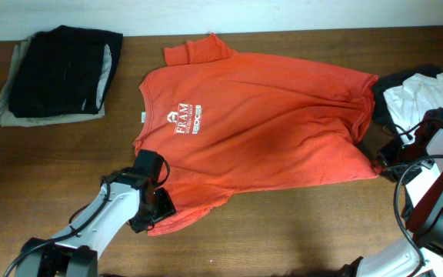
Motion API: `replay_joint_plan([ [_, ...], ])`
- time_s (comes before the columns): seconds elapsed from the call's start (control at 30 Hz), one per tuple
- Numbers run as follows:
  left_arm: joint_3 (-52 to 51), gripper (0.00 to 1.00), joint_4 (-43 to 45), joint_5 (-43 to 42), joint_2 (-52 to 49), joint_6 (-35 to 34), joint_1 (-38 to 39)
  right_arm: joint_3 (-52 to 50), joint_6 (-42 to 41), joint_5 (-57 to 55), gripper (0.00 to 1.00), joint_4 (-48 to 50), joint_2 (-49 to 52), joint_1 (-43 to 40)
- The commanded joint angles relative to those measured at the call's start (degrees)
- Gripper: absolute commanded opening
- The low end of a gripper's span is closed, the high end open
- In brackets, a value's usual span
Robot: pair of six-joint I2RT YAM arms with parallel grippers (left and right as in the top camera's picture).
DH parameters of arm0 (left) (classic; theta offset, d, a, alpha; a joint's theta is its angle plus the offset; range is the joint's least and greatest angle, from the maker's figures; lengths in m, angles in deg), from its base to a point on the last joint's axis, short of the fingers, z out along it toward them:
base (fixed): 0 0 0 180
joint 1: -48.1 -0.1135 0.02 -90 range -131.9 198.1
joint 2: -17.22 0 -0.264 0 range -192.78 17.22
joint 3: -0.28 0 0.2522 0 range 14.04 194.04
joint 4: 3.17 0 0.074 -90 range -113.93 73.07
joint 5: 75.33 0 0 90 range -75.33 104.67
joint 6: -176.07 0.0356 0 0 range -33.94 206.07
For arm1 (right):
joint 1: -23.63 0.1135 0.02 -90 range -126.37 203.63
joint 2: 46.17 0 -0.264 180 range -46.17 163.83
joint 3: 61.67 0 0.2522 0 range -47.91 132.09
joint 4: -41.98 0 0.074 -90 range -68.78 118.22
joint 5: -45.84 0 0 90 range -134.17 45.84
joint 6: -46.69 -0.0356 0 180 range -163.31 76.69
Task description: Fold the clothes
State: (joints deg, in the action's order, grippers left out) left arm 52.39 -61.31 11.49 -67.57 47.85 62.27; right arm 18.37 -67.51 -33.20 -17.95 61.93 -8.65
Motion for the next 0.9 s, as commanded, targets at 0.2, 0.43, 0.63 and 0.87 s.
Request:
replay_joint_plan([
  [0.2,-1.75,0.01,-1.20,-6.08,-0.72,0.50,0.09,-0.70,-0.35,0.42,0.04,-0.09,0.22,-0.07],
  [0.43,-1.44,0.01,-4.76,-6.08,3.26,0.50,0.09,2.45,-1.16,-1.27,0.04,-7.13,-3.15,-0.48],
  [0.63,-1.20,0.01,-9.97,-6.05,20.28,0.48,0.09,3.91,-3.08,-4.55,0.04,-16.04,-13.18,-0.48],
  [0.87,-0.66,0.01,-19.58,-6.12,35.71,-0.63,0.07,3.91,-5.49,-12.11,0.04,-25.11,-25.62,-0.48],
])
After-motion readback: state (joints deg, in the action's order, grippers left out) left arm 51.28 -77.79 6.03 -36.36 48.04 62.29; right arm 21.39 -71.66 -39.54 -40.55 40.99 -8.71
